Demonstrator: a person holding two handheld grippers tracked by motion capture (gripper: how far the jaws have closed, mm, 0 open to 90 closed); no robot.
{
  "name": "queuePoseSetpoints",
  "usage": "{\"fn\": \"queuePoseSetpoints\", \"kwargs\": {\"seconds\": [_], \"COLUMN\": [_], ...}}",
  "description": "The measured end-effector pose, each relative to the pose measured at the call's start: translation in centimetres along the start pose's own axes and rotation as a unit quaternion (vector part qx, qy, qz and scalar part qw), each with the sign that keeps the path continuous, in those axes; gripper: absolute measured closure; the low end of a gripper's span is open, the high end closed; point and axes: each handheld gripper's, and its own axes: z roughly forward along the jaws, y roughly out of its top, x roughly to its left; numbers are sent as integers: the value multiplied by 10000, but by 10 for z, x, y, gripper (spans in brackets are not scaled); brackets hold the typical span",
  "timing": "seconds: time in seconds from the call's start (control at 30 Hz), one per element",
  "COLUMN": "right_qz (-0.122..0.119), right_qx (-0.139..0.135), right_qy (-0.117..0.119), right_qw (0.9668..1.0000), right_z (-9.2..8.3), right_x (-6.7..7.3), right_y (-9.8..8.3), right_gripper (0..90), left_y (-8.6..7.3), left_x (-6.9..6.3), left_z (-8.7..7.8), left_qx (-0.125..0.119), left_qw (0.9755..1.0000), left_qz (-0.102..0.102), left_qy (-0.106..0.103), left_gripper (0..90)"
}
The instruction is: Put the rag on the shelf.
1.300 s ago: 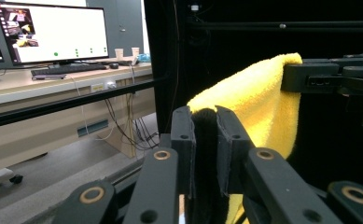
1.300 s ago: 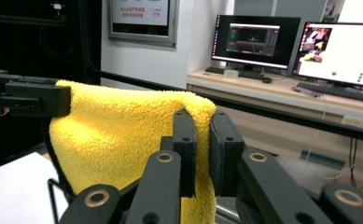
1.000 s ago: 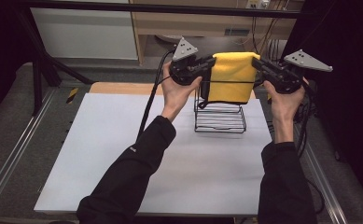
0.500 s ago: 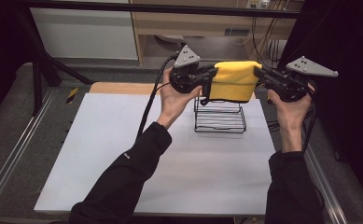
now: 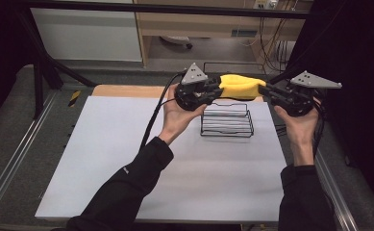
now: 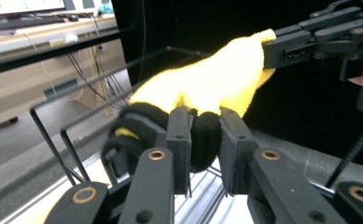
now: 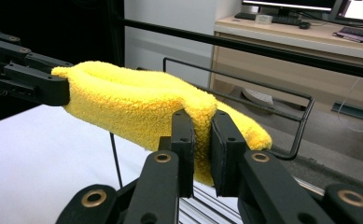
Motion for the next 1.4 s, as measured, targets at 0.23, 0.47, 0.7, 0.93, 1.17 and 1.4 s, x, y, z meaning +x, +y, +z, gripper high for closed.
{"fn": "queuePoseSetpoints", "kwargs": {"seconds": [0.23,0.47,0.7,0.93,1.17,1.4], "right_qz": [-139,-218,-307,-331,-253,-71], "right_qx": [46,57,77,102,211,30], "right_qy": [55,63,79,97,97,121], "right_qw": [9999,9997,9995,9994,9994,9999], "right_z": [1,-1,0,0,-4,-12], "right_x": [-1,-1,-1,-1,2,9], "right_y": [-6,-7,-11,-15,-18,-8], "right_gripper": [815,812,808,783,609,414], "left_y": [2,25,39,24,11,2], "left_x": [-1,6,13,8,8,6], "left_z": [-9,-23,-6,8,12,15], "left_qx": [101,-121,186,484,690,728], "left_qw": [9999,9996,9989,9979,9971,9971], "left_qz": [-96,-240,-399,-416,-288,-198], "left_qy": [-69,91,179,-130,-113,-68], "left_gripper": [671,680,861,897,898,898]}}
